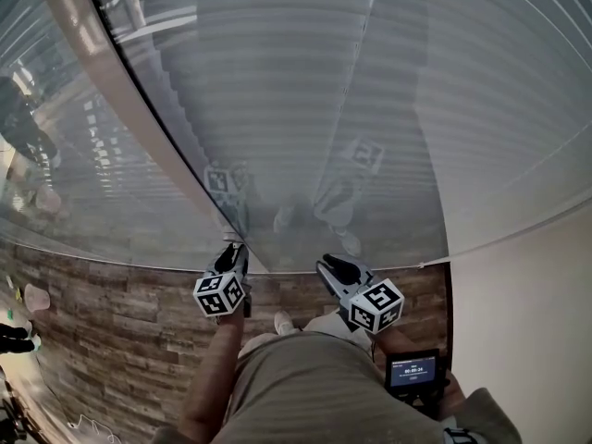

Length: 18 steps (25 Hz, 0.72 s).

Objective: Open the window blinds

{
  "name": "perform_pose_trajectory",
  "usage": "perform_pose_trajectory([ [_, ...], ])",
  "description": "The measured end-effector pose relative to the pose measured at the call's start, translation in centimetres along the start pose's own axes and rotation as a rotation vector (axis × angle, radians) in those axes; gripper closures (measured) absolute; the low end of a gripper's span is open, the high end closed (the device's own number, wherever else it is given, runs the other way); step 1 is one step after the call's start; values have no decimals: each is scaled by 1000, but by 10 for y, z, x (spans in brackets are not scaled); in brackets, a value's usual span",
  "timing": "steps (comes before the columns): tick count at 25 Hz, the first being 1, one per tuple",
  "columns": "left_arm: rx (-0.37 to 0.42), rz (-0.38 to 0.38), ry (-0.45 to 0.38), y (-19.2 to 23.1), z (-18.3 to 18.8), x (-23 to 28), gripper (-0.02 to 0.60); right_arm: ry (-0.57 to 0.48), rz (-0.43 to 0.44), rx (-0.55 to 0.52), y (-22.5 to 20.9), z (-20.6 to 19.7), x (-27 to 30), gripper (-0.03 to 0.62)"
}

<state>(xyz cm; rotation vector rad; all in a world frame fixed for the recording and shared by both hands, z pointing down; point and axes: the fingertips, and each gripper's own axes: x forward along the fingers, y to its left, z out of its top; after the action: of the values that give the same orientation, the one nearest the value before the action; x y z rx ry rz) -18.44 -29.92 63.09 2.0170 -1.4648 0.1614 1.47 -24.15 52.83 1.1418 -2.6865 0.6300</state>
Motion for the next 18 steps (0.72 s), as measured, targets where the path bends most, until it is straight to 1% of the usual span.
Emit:
perform_pose_trajectory([
  [2, -46, -34, -6, 2, 3, 0, 446, 1, 2, 2, 3, 2, 5, 505],
  [5, -132, -90, -23, 3, -4, -2, 446, -3, 5, 2, 7, -5, 4, 505],
  [8, -174, -119, -23, 5, -9, -5, 446, -6, 4, 1, 13, -12, 4, 505],
  [9, -200, -133, -23, 5, -9, -6, 446, -7, 3, 1, 14, -13, 4, 505],
  [11, -286, -170, -25, 4, -9, -5, 446, -8, -1, 3, 14, -13, 4, 505],
  [15, -499, -256, -28, 4, -6, -5, 446, -10, -5, 11, 15, -10, 5, 505],
  [18, -622, -322, -32, 6, 0, -3, 446, -12, -7, 11, 17, -6, 11, 505],
])
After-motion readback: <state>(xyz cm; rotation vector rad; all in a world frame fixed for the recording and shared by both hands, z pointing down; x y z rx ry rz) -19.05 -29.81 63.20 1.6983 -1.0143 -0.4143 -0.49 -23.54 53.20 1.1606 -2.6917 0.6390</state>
